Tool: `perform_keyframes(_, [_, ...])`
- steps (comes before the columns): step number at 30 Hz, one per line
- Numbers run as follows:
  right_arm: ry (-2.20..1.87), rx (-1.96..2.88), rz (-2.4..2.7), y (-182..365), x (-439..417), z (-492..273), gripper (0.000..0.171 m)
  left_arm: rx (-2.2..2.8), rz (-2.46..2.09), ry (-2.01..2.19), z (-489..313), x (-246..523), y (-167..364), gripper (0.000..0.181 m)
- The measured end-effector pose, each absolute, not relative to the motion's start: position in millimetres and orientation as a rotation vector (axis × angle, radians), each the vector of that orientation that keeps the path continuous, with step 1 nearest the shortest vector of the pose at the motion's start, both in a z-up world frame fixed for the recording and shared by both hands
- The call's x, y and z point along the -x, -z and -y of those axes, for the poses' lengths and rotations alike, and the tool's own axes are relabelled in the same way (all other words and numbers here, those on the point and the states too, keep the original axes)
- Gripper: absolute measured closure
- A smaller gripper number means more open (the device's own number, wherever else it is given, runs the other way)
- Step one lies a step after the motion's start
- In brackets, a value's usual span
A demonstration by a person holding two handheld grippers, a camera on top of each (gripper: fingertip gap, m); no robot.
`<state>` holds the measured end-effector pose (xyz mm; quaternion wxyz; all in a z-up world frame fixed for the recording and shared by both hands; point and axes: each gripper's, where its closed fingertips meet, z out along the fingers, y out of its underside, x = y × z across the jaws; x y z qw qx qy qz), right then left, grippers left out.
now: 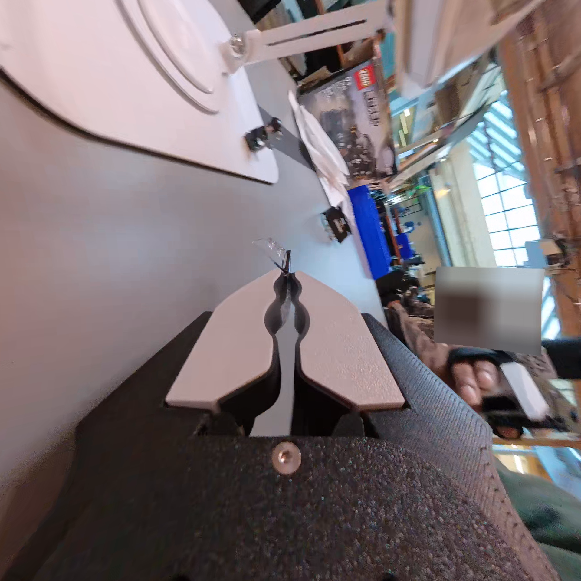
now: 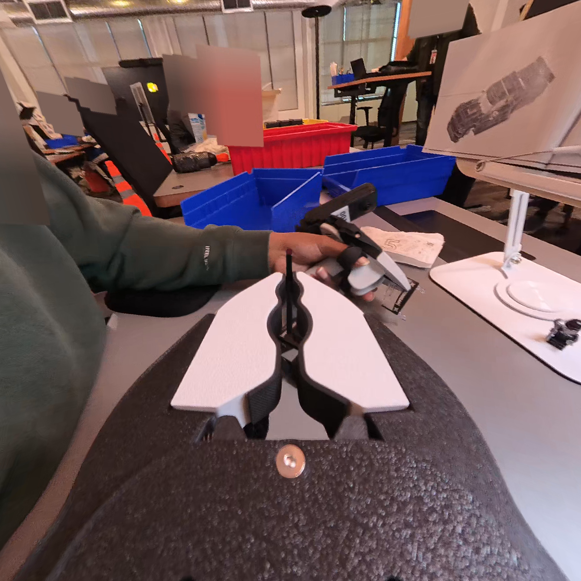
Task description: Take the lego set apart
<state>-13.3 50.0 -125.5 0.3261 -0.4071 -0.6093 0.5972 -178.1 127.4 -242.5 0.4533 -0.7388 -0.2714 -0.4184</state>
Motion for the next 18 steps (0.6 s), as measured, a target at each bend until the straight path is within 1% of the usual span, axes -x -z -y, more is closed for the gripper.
perform_keyframes(4, [-1.547, 1.097, 1.573, 127, 6, -62, 0.168, 1.976, 0.63, 0.877, -145, 195, 254, 0.173])
perform_keyframes(5, [-1.545, 1.103, 1.569, 128, 4, -65, 0.168, 2.047, 0.598, 0.773, -143, 201, 260, 0.168])
perform_keyframes(6, [-1.542, 1.109, 1.569, 129, 3, -67, 0.168, 2.113, 0.562, 0.683, -140, 206, 265, 0.159])
perform_keyframes(7, [-1.541, 1.113, 1.568, 130, 3, -68, 0.168, 2.163, 0.525, 0.61, -137, 210, 268, 0.155])
perform_keyframes(12, [-1.54, 1.14, 1.574, 136, 5, -70, 0.168, 2.297, 0.351, 0.296, -123, 218, 273, 0.125])
perform_keyframes(17, [-1.516, 1.128, 1.585, 135, 5, -69, 0.168, 2.444, 0.095, 0.127, -98, 216, 284, 0.116])
perform_keyframes(18, [-1.519, 1.13, 1.584, 136, 5, -69, 0.168, 2.44, 0.09, 0.132, -99, 215, 285, 0.119])
